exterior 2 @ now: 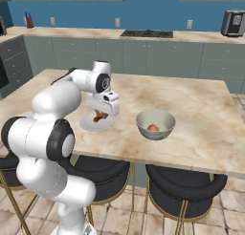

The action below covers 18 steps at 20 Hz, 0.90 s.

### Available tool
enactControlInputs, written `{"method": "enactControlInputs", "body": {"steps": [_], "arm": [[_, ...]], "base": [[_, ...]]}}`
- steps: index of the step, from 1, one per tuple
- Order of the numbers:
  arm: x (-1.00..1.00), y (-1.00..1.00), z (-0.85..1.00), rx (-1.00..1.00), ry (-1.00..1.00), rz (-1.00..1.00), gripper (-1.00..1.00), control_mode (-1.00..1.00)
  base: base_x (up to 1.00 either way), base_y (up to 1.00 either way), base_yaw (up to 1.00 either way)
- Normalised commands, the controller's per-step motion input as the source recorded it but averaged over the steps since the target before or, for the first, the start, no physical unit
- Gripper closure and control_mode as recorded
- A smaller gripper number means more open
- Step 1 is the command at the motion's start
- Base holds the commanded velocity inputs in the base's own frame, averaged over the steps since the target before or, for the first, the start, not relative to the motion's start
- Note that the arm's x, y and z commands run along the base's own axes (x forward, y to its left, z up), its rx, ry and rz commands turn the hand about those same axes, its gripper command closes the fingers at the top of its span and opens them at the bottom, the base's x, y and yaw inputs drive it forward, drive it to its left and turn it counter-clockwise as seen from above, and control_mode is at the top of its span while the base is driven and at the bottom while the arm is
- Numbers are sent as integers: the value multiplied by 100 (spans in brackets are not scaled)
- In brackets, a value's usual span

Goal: Pick the chicken drumstick and onion from their plates and place them in the bowl. Then put the bowl in the fridge.

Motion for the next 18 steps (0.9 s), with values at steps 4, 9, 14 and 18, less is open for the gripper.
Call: {"method": "enactControlInputs", "body": {"steps": [4,9,14,18], "arm": [[7,-72,0,-7,2,-19,100,-100],[11,-72,0,-7,1,-16,100,-100],[14,-69,0,-9,0,-14,100,-100],[17,-67,5,-3,-6,-6,100,-100]], "base": [[0,0,0],[0,0,0],[0,0,0],[0,0,0]]}}
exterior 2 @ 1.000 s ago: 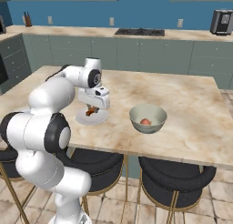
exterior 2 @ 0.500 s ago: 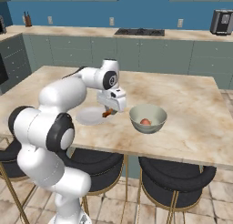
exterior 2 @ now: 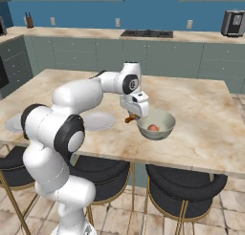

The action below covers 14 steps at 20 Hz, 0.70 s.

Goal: Pick the chicken drumstick and onion from their plates and place them in the bowl. Then put the bowl in the fridge.

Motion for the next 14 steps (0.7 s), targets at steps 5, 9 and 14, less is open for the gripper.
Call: {"method": "enactControlInputs", "body": {"steps": [5,9,14], "arm": [[31,-56,-1,-7,-5,-2,100,-100],[36,-22,-16,-2,-15,-1,100,-100],[26,-5,-23,0,-31,-2,100,-100]], "base": [[0,0,0],[0,0,0],[0,0,0]]}}
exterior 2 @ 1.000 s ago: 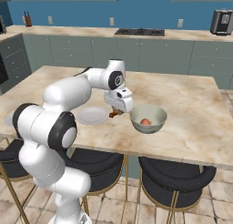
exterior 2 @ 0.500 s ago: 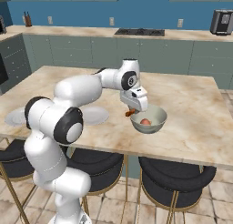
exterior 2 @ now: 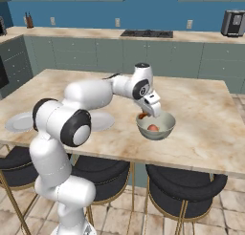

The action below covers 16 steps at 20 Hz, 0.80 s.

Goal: Pick the chicken drumstick and onion from their plates and place them in the bowl. Then put the bowl in the fridge.

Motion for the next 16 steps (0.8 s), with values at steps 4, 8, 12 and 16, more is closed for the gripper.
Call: {"method": "enactControlInputs", "body": {"steps": [4,8,12,16], "arm": [[29,-15,-16,0,-13,-5,100,-100],[31,-17,-13,-6,9,-12,100,-100],[28,-11,-3,0,7,-4,100,-100],[17,-3,-3,2,5,0,100,-100]], "base": [[0,0,0],[0,0,0],[0,0,0],[0,0,0]]}}
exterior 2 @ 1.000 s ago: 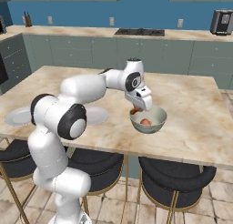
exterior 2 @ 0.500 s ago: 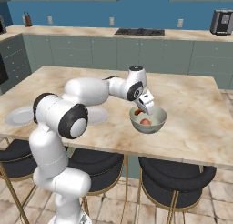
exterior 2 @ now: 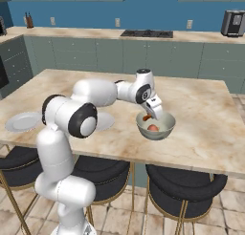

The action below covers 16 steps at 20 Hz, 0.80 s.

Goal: Pick the chicken drumstick and onion from their plates and place them in the bowl. Then put the bowl in the fridge.

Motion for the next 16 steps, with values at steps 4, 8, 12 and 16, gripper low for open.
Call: {"method": "enactControlInputs", "body": {"steps": [4,8,12,16], "arm": [[3,-7,-13,8,1,0,100,-100],[0,-2,-22,11,3,0,100,-100],[3,0,-15,14,2,0,100,-100],[9,5,-12,12,4,0,100,-100]], "base": [[0,0,0],[0,0,0],[0,0,0],[0,0,0]]}}
